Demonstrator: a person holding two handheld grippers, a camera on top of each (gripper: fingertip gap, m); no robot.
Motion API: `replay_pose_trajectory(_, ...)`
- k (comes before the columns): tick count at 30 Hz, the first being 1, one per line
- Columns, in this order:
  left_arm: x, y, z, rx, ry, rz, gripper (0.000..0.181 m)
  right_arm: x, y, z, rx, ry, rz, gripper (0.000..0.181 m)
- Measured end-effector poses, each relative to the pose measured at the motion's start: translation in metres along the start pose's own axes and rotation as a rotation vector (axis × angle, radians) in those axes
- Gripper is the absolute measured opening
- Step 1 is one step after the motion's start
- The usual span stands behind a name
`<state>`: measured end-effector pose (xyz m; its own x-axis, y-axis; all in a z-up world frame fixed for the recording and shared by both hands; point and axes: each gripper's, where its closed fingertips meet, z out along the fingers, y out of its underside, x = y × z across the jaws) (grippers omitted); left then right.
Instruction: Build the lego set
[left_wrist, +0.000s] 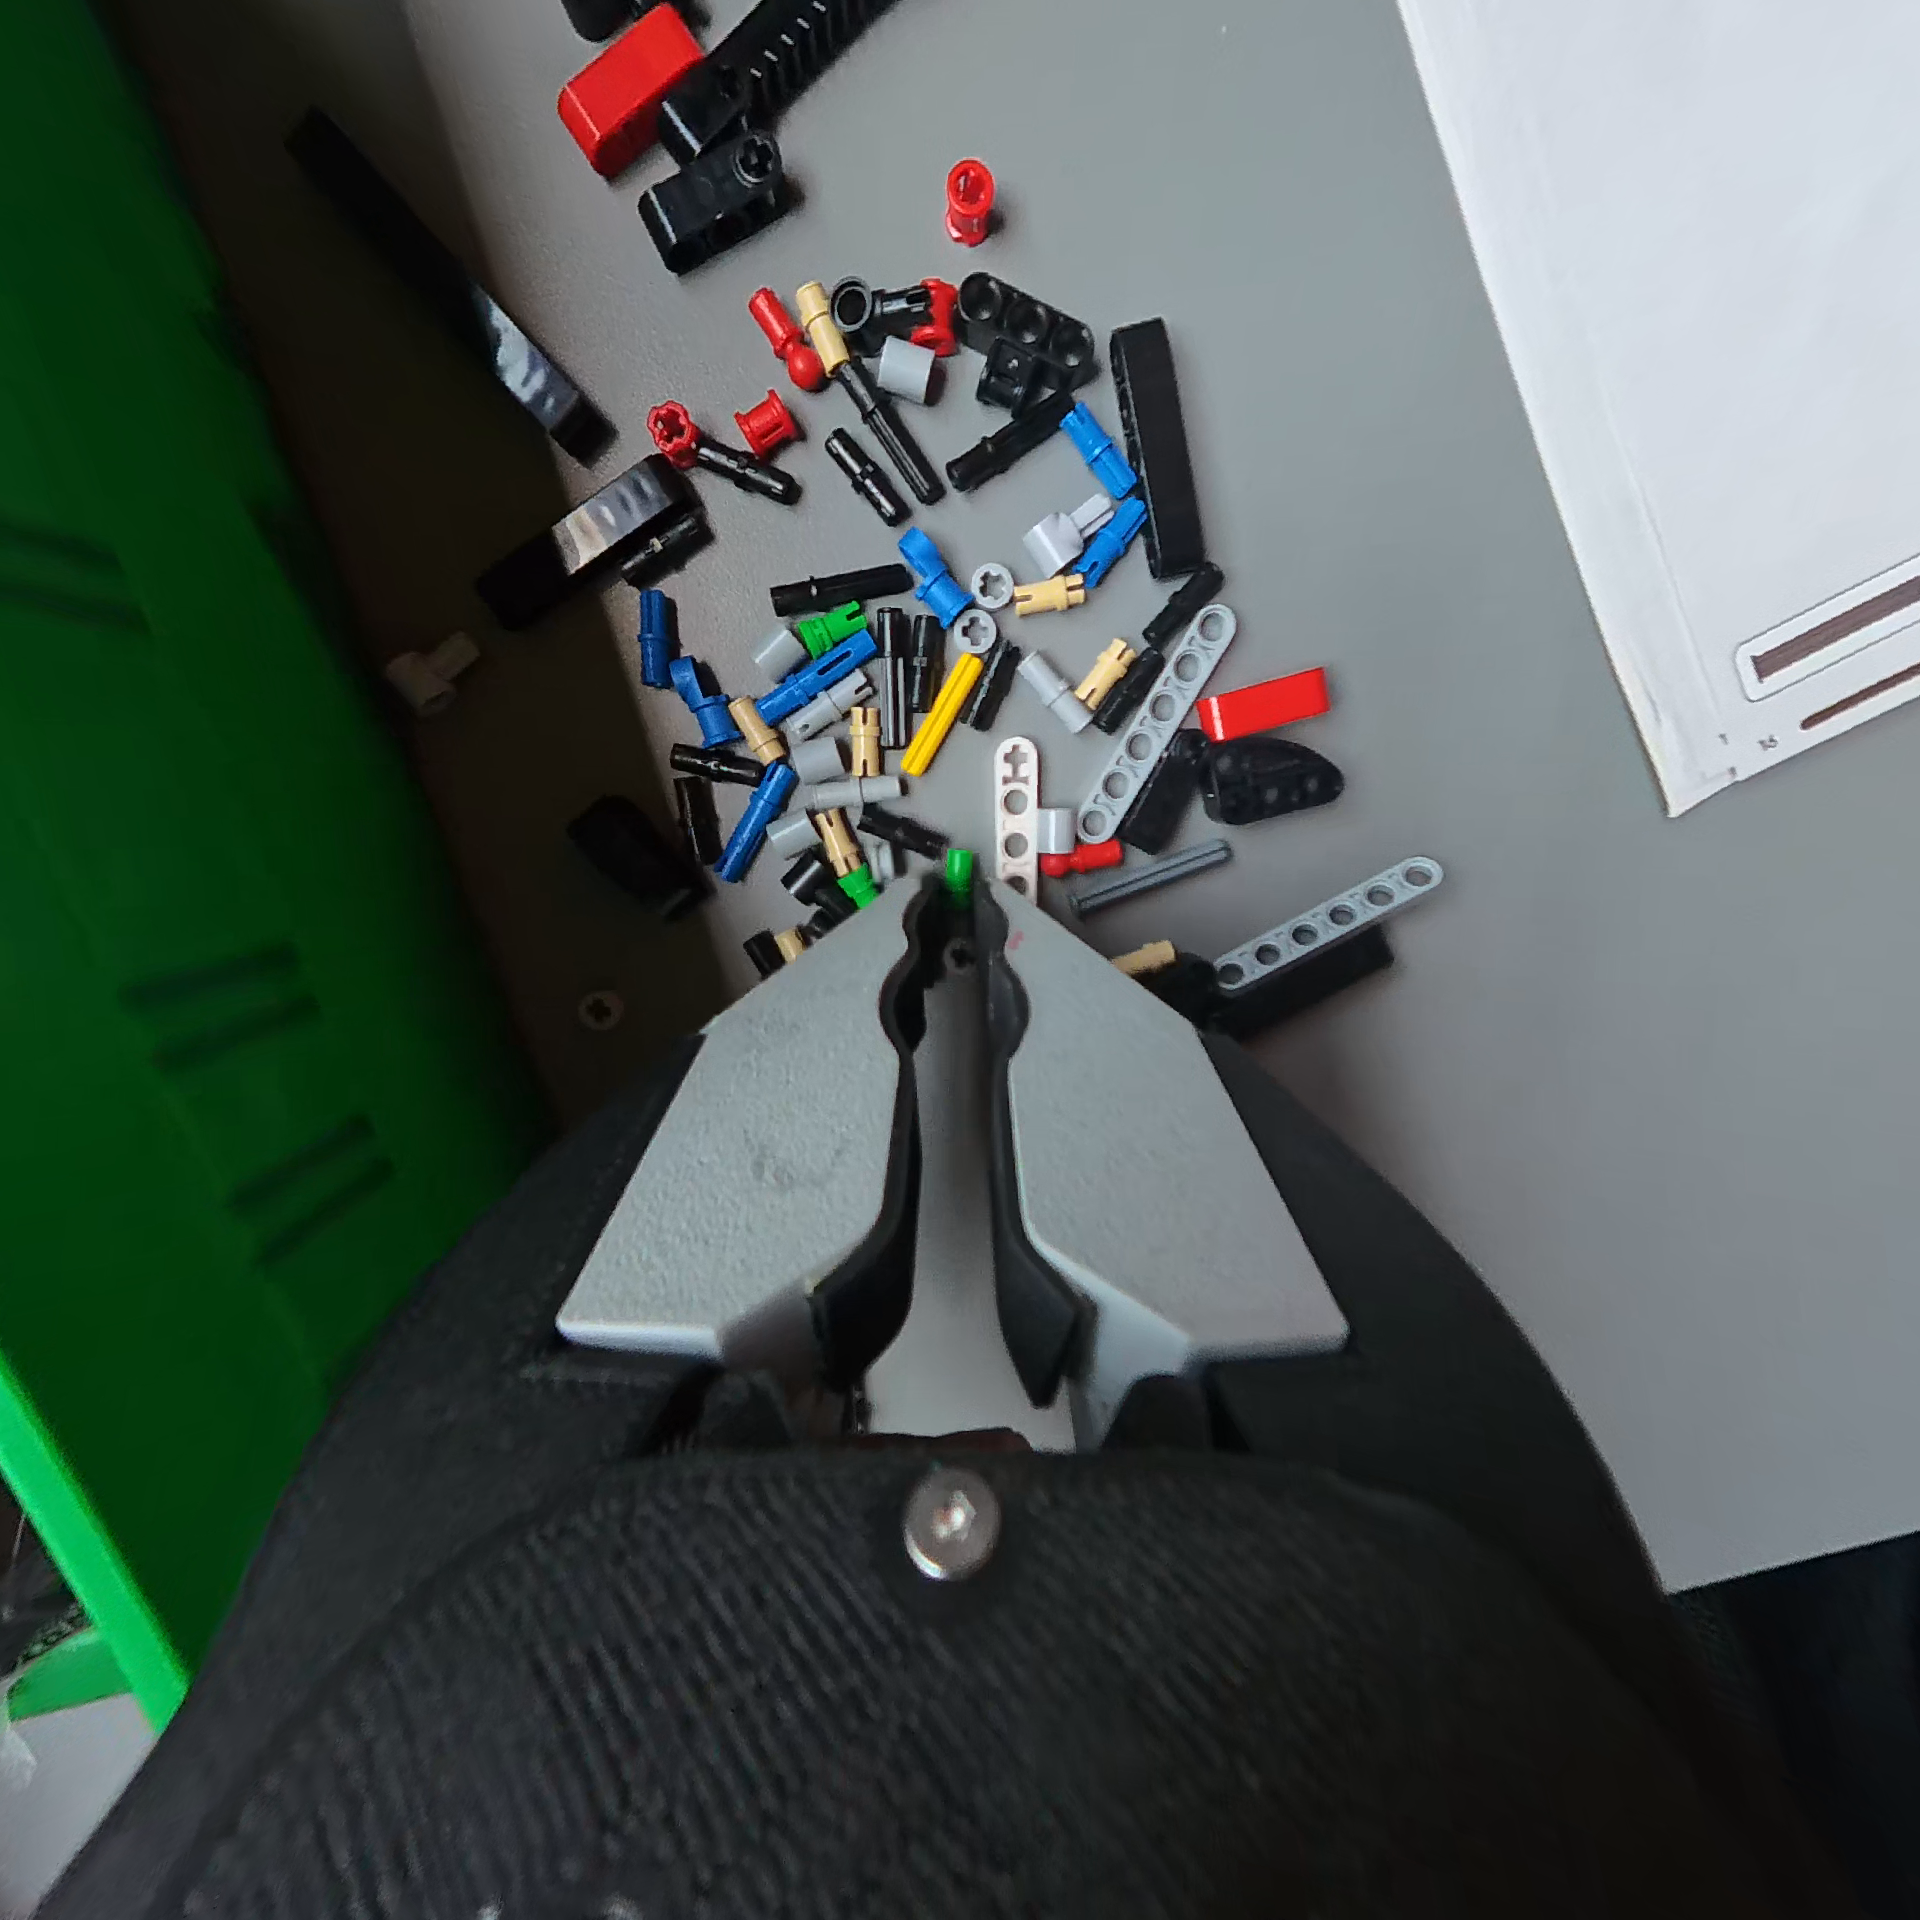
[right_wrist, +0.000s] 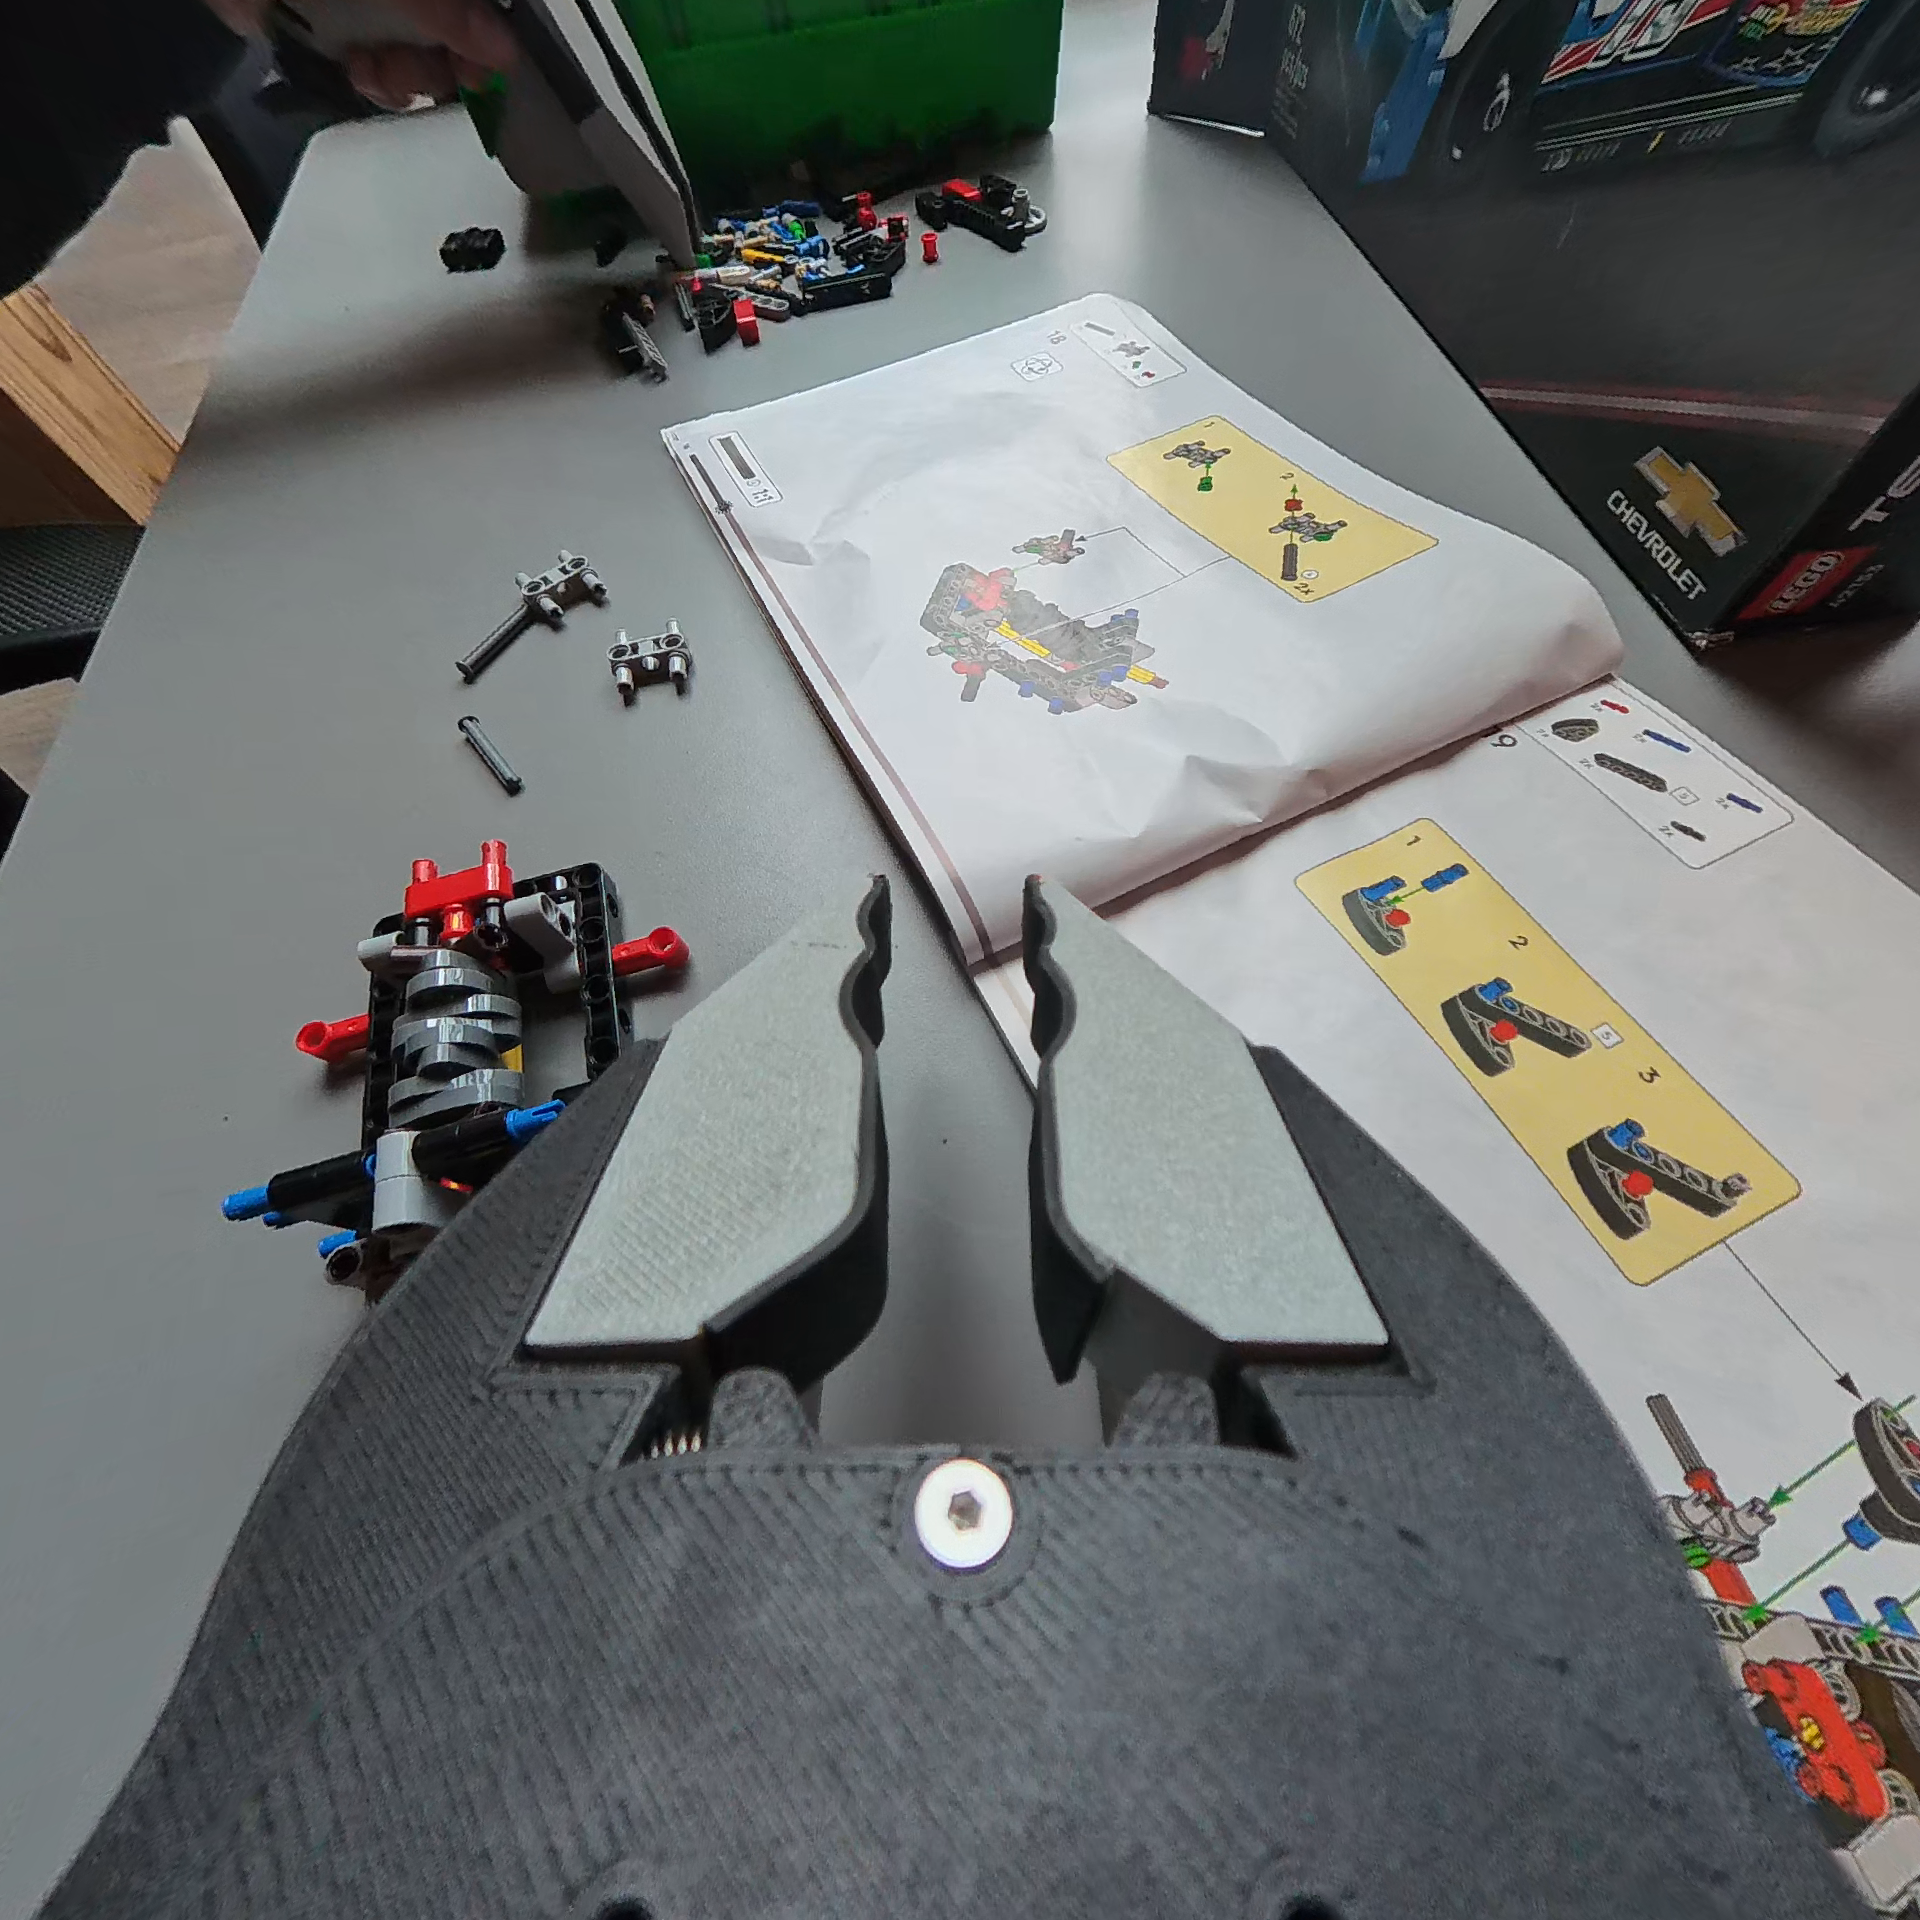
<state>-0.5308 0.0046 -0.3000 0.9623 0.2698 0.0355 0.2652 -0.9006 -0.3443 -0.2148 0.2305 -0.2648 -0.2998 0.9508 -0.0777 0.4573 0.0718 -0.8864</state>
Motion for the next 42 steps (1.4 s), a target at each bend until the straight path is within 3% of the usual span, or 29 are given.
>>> replay_pose_trajectory(6,0.031,-0.009,-0.023,0.053,0.064,0.049,0.004,-0.001,0.001,0.001,-0.009,-0.005,-0.003,0.021)
replay_pose_trajectory(10,0.110,-0.011,-0.033,0.064,0.240,0.221,0.004,-0.001,0.002,0.001,-0.015,-0.006,-0.003,0.021)
replay_pose_trajectory(15,0.212,0.002,-0.024,0.037,0.389,0.470,0.004,-0.001,0.002,0.002,-0.016,-0.002,-0.006,0.020)
replay_pose_trajectory(19,0.234,-0.005,-0.005,0.017,0.322,0.619,0.004,-0.002,0.003,0.002,-0.023,0.000,-0.011,0.019)
replay_pose_trajectory(22,0.247,-0.006,0.004,-0.022,0.365,0.648,0.004,-0.002,0.004,0.002,-0.028,0.000,-0.016,0.019)
replay_pose_trajectory(25,0.243,-0.007,0.016,-0.056,0.343,0.646,0.005,-0.003,0.004,0.002,-0.029,-0.001,-0.020,0.018)
replay_pose_trajectory(27,0.244,-0.010,0.014,-0.050,0.374,0.607,0.015,-0.004,0.005,0.003,-0.036,-0.005,-0.022,0.018)
replay_pose_trajectory(34,0.228,-0.012,-0.002,-0.006,0.379,0.562,0.017,-0.005,0.006,0.004,-0.046,-0.011,-0.023,0.017)
replay_pose_trajectory(37,0.185,-0.017,-0.020,0.041,0.262,0.497,0.011,-0.005,0.006,0.004,-0.044,-0.011,-0.020,0.017)
replay_pose_trajectory(42,0.061,-0.027,-0.055,0.063,0.002,0.263,0.013,-0.005,0.007,0.005,-0.052,-0.016,-0.019,0.016)
